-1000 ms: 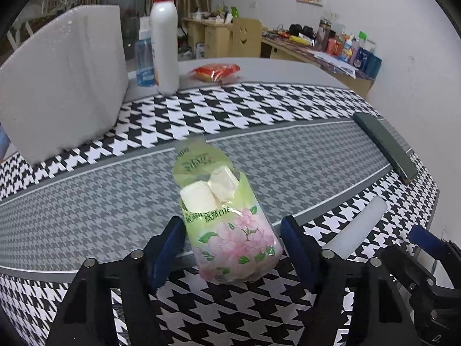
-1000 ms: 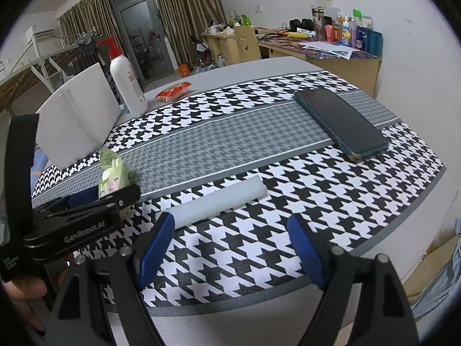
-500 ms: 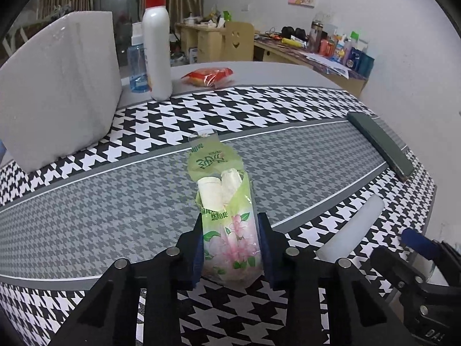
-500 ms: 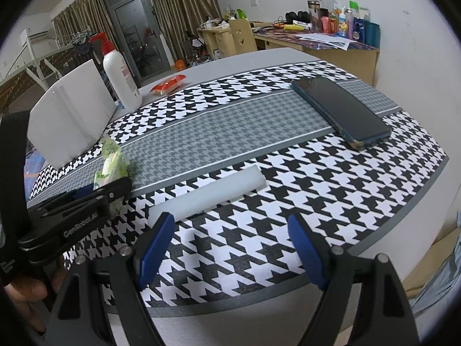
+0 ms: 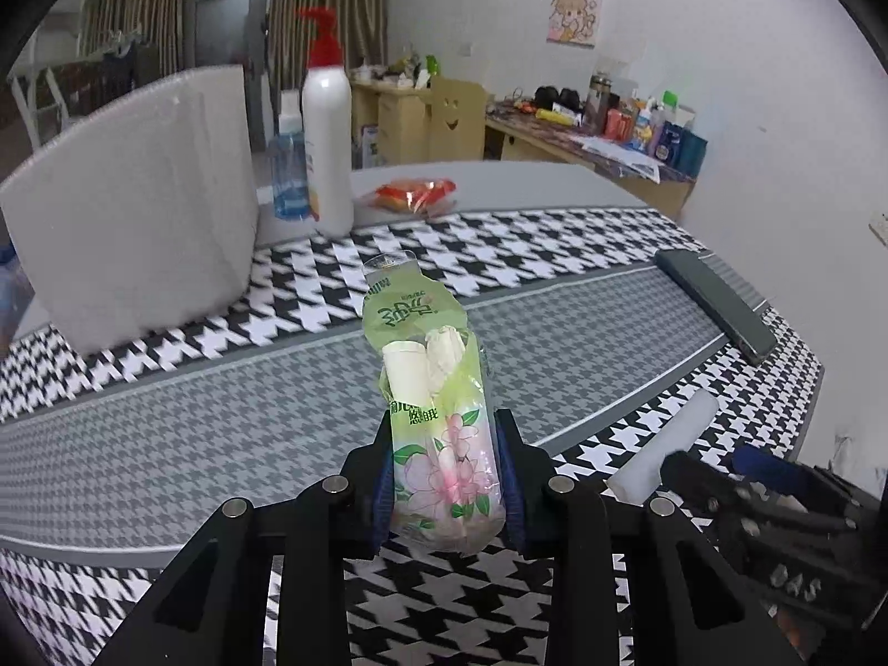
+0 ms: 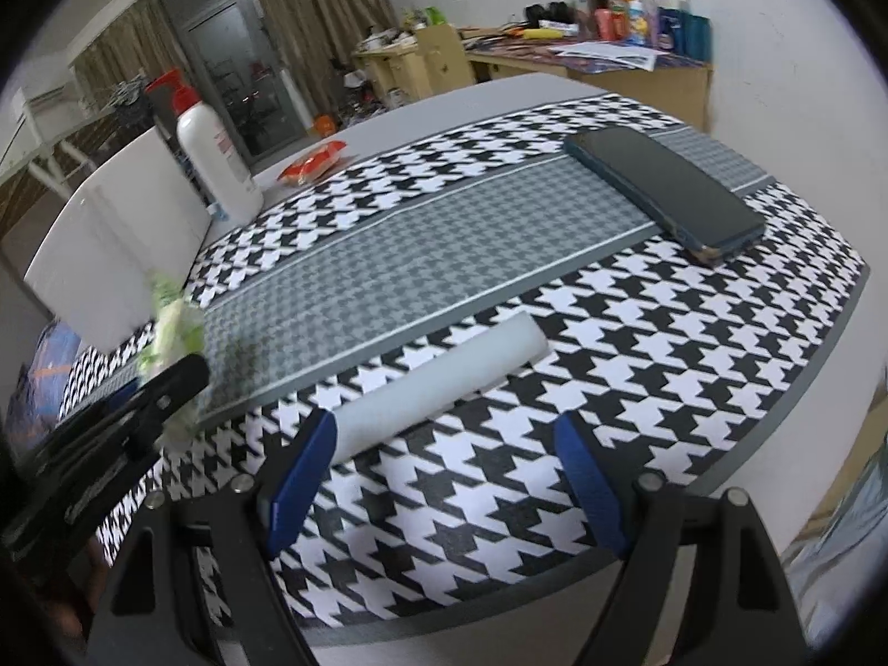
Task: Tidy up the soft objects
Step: 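Close the left gripper on the green floral tissue packet, then close the right gripper on the white foam tube while the left gripper lifts the packet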
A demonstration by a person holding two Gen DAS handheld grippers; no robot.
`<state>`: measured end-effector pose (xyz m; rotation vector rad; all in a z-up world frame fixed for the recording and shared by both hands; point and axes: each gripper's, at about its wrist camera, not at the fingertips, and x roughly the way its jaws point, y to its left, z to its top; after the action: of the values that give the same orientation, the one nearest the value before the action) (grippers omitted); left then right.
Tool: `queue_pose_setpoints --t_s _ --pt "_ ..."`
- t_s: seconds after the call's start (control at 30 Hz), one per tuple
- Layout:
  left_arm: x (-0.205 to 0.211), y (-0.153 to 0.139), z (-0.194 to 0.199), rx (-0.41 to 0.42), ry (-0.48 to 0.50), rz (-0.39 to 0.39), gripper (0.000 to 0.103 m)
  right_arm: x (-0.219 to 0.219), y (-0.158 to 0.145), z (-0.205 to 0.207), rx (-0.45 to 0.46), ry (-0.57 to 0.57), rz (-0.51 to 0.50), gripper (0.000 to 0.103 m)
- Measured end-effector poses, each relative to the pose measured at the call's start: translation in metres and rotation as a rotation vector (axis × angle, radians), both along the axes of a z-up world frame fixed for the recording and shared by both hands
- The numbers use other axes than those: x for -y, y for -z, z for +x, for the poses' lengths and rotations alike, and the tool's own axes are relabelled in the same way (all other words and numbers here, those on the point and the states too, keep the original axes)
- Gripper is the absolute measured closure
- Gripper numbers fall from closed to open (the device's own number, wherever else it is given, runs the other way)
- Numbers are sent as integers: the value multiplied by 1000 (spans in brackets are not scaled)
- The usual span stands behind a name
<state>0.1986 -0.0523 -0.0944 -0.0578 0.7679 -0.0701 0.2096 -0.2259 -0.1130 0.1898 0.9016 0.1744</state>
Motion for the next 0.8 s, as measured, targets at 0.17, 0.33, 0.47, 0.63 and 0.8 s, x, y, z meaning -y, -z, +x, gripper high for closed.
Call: queue_pose_setpoints --t_s 0.17,0.33,0.47,0.63,0.8 --pt "-8 -5 -10 30 13 9 69 -9 0 5 -26 70 -6 19" --pt "-17 -10 -22 57 29 -2 69 -22 0 13 -63 155 -89 28" --pt "-28 -14 -31 79 40 -10 69 -30 1 19 -88 221 -131 38" --pt "-38 -16 -37 81 45 -26 69 -45 0 18 -86 226 -155 62" --pt "-45 -19 -44 95 44 -39 69 -44 -1 18 -94 234 -127 71"
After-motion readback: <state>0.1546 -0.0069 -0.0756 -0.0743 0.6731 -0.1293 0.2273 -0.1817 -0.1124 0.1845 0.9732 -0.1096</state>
